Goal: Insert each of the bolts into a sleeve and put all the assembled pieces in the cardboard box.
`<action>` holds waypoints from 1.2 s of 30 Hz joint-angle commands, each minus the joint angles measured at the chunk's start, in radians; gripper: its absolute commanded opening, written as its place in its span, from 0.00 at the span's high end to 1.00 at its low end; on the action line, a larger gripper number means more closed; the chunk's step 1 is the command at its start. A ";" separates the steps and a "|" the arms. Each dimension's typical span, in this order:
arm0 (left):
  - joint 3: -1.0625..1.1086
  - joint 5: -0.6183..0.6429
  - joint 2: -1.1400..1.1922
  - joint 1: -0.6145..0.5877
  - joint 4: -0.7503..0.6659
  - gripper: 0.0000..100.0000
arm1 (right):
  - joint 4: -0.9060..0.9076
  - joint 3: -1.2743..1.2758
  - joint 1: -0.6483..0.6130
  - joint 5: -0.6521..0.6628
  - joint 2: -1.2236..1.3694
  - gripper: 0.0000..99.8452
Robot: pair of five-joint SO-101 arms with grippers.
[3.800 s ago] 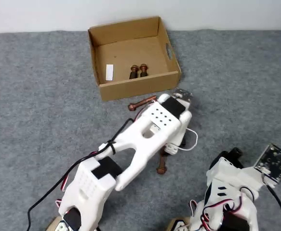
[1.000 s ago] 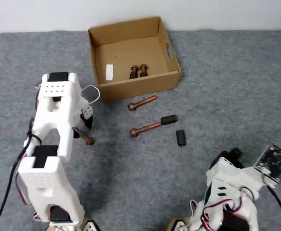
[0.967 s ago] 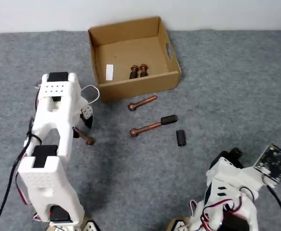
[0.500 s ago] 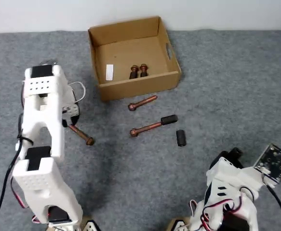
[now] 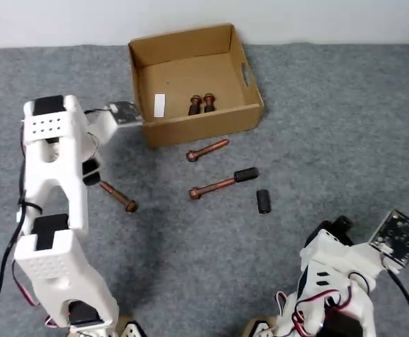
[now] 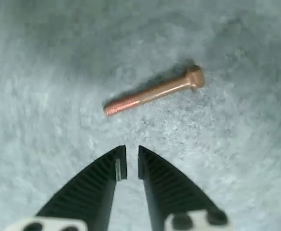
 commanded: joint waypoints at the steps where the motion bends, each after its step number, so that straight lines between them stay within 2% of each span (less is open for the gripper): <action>1: -0.031 -0.107 -0.055 0.035 0.029 0.85 | -0.016 -0.006 0.008 0.011 -0.001 0.99; 3: -0.031 -0.137 -0.055 0.055 0.029 0.81 | -0.019 -0.006 0.008 0.011 -0.001 0.99; 12: -0.033 -0.321 0.066 0.089 -0.021 0.81 | -0.031 0.006 0.008 0.052 0.001 0.99; 22: -0.033 -0.351 0.183 0.132 -0.100 0.81 | -0.031 0.008 0.012 0.052 0.001 0.99; 36: -0.038 -0.347 0.261 0.212 -0.104 0.86 | -0.031 0.015 0.012 0.052 0.001 0.99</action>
